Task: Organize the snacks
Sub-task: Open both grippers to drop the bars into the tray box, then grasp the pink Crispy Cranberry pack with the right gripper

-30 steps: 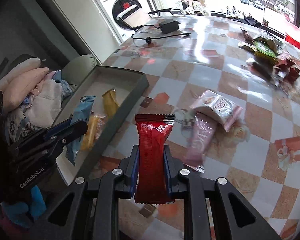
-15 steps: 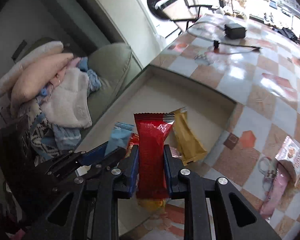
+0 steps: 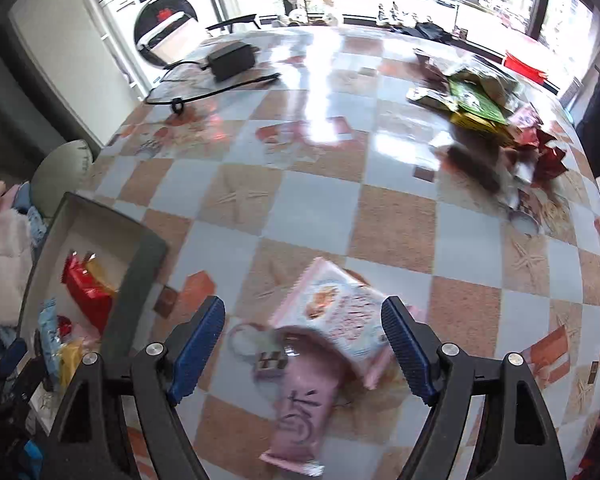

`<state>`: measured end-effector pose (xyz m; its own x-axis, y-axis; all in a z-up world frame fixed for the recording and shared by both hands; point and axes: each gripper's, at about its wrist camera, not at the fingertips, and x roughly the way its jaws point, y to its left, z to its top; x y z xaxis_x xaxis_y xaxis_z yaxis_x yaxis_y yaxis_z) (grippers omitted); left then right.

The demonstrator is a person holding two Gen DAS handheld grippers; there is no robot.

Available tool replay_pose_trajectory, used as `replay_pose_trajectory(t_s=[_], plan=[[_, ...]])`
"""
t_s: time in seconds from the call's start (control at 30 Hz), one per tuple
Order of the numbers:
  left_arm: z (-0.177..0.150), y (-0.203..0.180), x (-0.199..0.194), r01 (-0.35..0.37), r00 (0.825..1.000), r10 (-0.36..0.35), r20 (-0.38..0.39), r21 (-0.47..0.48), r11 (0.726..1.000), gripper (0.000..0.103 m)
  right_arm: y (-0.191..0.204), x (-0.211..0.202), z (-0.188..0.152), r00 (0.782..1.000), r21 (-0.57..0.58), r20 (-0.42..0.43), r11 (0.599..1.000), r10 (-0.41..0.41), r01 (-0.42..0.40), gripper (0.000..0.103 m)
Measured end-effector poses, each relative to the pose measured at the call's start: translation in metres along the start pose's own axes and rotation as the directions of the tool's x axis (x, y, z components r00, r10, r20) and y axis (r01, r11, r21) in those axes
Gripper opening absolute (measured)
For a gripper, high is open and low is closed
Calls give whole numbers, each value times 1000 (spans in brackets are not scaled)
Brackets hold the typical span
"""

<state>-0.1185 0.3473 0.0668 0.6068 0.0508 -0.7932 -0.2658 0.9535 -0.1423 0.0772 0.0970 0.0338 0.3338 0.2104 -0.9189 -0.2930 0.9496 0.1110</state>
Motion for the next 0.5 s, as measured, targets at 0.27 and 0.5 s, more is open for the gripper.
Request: replay_pose_trajectory(t_s=[0.27,0.5], plan=[[1,-26,-21,50,999,-51,14,54,997,79,-4,19,-10,1000,-237,-17,971,11,-14,82],[-1,-67,-33,130,992,-129,-15,142,981,80,-12,26,-7,998,-210,-19,975,67,-69,78]])
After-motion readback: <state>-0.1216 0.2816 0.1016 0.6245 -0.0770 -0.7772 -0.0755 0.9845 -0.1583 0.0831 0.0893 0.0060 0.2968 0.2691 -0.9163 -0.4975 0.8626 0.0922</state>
